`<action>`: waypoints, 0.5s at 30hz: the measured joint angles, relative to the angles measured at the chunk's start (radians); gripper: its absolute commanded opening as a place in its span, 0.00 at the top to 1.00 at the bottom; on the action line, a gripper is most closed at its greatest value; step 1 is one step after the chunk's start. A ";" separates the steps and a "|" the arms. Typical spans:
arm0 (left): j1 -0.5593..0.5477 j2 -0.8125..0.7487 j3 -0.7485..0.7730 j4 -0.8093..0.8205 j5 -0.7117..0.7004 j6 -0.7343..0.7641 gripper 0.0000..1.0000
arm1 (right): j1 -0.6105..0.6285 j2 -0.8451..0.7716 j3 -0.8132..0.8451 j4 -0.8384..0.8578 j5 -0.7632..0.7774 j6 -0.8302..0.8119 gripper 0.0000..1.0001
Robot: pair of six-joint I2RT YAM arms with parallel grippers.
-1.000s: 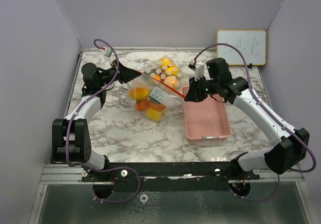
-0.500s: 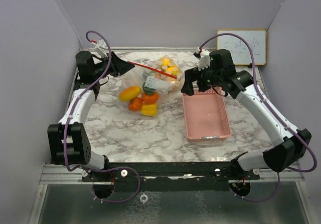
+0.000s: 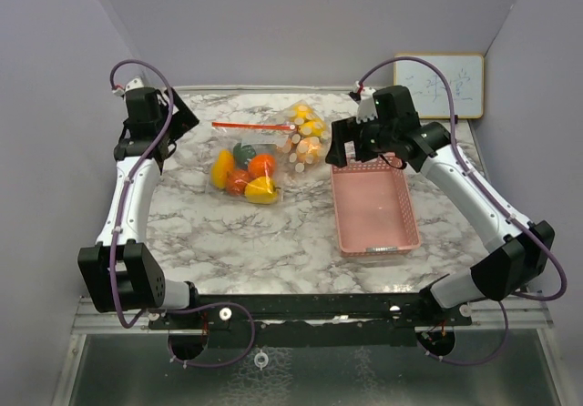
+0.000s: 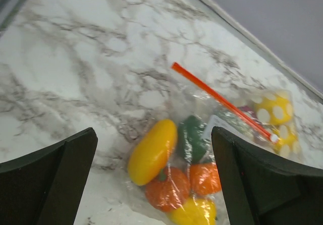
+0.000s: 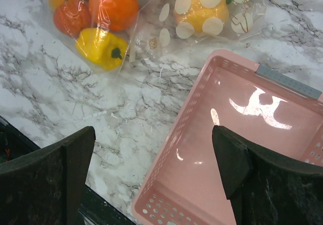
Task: Place the food in the zip-top bag and seal the zipper
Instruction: Place the zipper food storage bag at the center of the board, then reset both arms
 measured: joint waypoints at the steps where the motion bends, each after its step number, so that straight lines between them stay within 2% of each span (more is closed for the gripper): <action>1: 0.000 0.001 0.000 -0.026 -0.055 -0.001 0.01 | 0.000 0.010 0.009 0.000 0.002 0.006 0.01; 3: 0.000 0.001 0.000 -0.073 -0.157 -0.005 0.01 | 0.000 0.023 0.023 0.000 0.005 0.010 0.00; 7: -0.007 0.001 0.000 -0.113 -0.270 -0.015 0.01 | 0.000 0.029 0.032 0.000 0.007 0.015 0.00; 15: -0.012 -0.012 0.000 -0.148 -0.356 -0.040 0.01 | 0.000 0.030 0.032 0.000 0.006 0.018 0.00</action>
